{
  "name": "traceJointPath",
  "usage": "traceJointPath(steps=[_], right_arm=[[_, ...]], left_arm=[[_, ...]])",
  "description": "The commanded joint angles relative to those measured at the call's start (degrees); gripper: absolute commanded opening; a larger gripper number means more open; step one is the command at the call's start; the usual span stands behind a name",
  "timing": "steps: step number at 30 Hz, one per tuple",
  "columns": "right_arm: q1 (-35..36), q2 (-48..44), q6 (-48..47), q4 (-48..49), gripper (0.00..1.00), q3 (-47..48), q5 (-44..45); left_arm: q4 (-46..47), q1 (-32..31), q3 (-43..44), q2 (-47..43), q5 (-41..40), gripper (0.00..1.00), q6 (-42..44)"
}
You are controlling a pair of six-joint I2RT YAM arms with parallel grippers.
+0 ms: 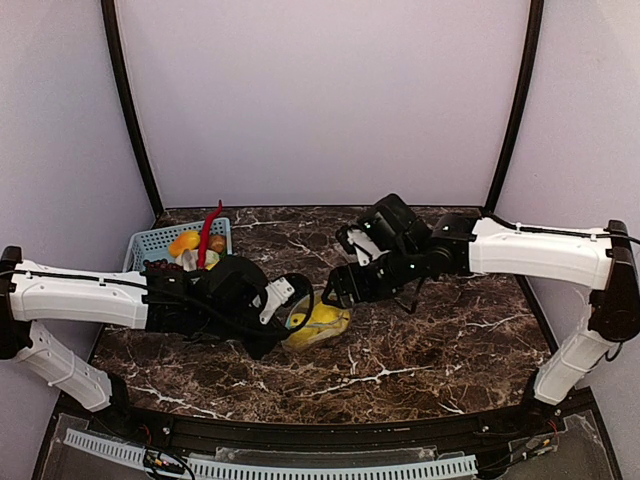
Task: Place the food in the zip-top bag and seal the zipper
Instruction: Pass from the right arm to the left
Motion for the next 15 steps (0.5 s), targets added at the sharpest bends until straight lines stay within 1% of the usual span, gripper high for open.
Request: traceJointPath(steps=[1,3,6,10,15], right_arm=[[-0.31,-3.94,-1.89,-0.98,0.89,-1.29,3.35],[-0.28,-4.72,-2.37,-1.48,0.93,-2.10,4.54],[-0.52,-6.74,-2.78,-1.51,0.96,-4.47,5.07],[-1.35,-10.97,-4.29,0.37,0.97,-8.46,4.97],[-1.76,-16.15,-6.22,6.38,0.94,-14.57,2.72]], left_arm=[[-5.32,-0.13,4.29,0.41,4.59,0.01,4.35],[-6.19,0.49,5.08,0.78,7.28,0.01,5.35],[-7.92,3.00,6.01,1.35,13.19,0.01,6.21],[-9.95,6.34,6.67,1.45,19.17,0.01,7.80],[-13.08,7.95,7.63,1.80,22.03,0.01,12.96]])
